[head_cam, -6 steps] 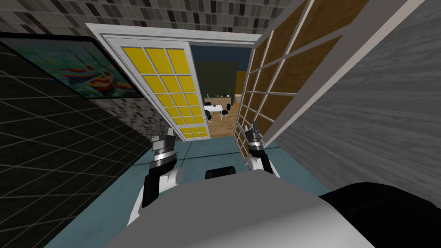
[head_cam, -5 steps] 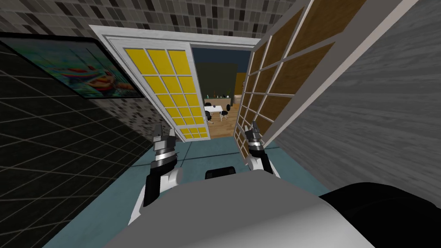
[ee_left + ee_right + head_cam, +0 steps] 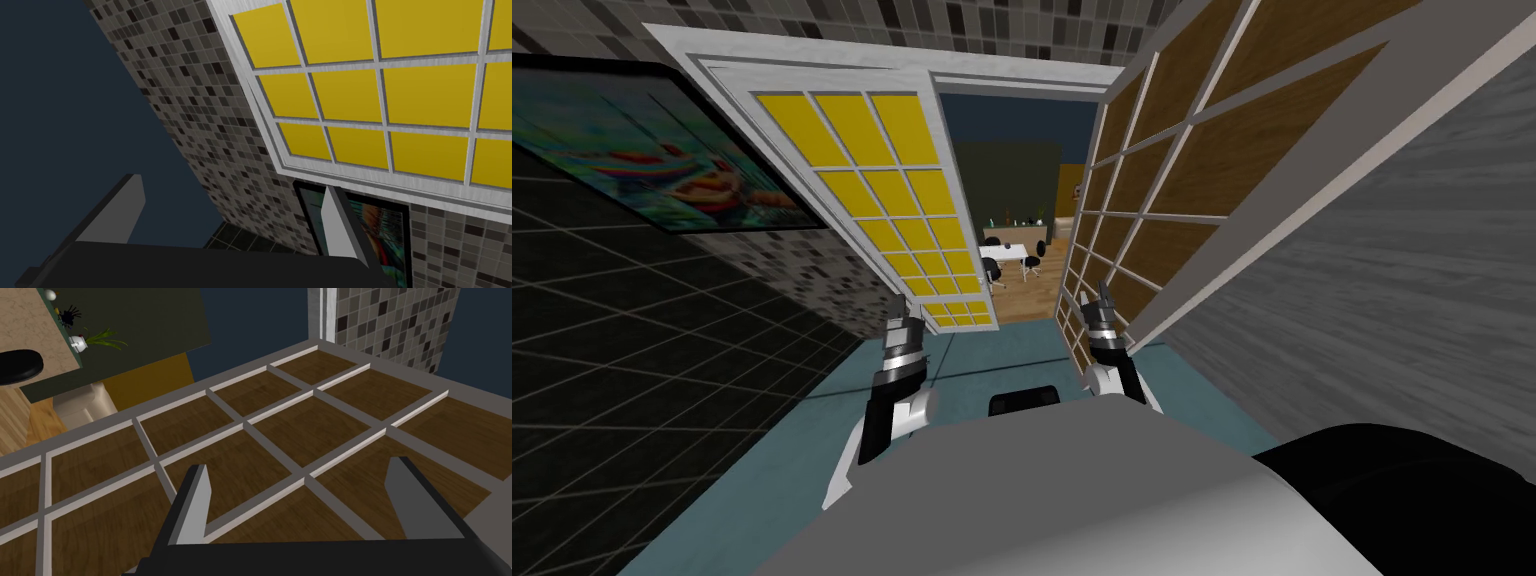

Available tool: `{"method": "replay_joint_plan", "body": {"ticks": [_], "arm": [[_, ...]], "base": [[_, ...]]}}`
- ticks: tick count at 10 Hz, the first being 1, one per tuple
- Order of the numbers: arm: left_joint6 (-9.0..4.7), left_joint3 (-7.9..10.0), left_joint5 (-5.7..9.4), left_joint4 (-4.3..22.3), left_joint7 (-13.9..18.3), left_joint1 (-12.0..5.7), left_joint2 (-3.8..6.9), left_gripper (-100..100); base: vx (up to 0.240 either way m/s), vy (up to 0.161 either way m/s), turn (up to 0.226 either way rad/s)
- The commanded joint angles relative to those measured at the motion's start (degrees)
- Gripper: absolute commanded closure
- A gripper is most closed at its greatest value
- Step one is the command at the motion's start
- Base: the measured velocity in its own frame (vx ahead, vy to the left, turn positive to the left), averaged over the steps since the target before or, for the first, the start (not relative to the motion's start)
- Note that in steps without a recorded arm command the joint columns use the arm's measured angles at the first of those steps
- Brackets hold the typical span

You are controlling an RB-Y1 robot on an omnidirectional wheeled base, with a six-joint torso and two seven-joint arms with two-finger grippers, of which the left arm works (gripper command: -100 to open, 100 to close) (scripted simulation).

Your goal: Pull the door open

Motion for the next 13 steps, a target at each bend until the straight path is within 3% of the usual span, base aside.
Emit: {"method": "replay_joint_plan", "body": {"ticks": [1, 13], "arm": [[-0.82, 0.54, -0.65, 2.38, -2.36, -0.43, 0.47, -100], [-5.44, 3.56, -4.28, 16.74, -15.03, -3.69, 2.11, -100]], "base": [[0.128, 0.003, -0.041], [0.097, 0.012, -0.033]]}}
